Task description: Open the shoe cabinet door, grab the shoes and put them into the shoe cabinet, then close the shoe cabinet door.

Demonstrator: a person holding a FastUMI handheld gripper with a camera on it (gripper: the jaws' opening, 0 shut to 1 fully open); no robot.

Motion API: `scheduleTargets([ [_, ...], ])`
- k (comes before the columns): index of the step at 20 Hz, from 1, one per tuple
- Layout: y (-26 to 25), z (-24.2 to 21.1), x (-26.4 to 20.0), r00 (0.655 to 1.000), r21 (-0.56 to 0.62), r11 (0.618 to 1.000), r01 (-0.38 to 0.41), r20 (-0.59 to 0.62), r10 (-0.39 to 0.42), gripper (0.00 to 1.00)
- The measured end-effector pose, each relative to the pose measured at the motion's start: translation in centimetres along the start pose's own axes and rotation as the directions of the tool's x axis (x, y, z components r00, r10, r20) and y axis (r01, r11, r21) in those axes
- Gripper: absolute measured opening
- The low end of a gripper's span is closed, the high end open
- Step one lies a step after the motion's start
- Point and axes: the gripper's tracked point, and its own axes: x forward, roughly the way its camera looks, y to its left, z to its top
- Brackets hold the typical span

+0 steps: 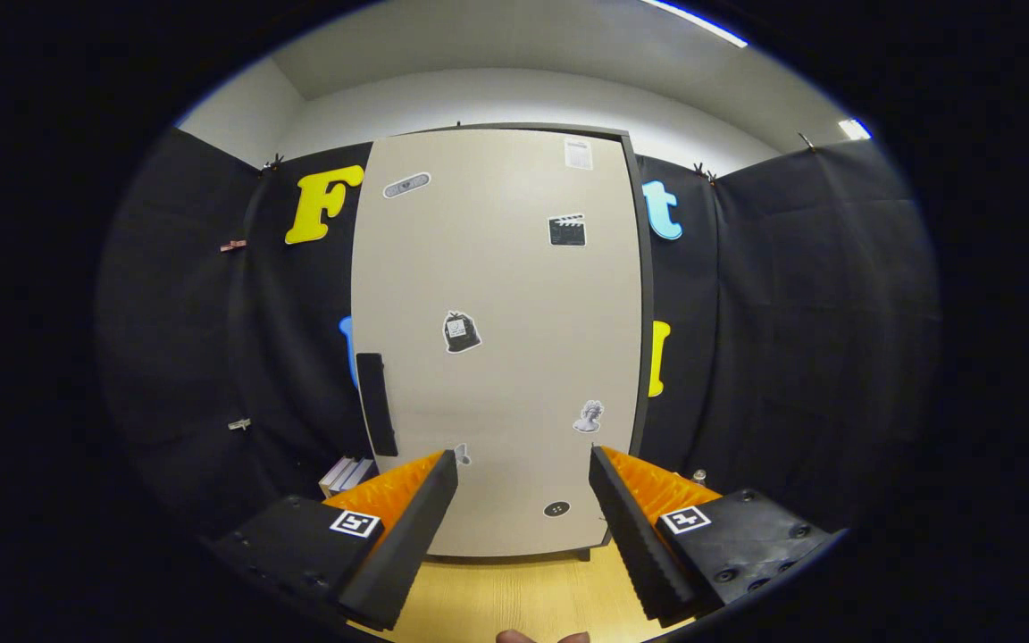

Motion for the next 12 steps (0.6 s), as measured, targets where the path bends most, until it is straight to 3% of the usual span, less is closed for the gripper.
scheduleTargets([
  [12,-0.3,0.16,0.26,1.0,0.005,1.0,-0.001,0.007,0.001,0.98],
])
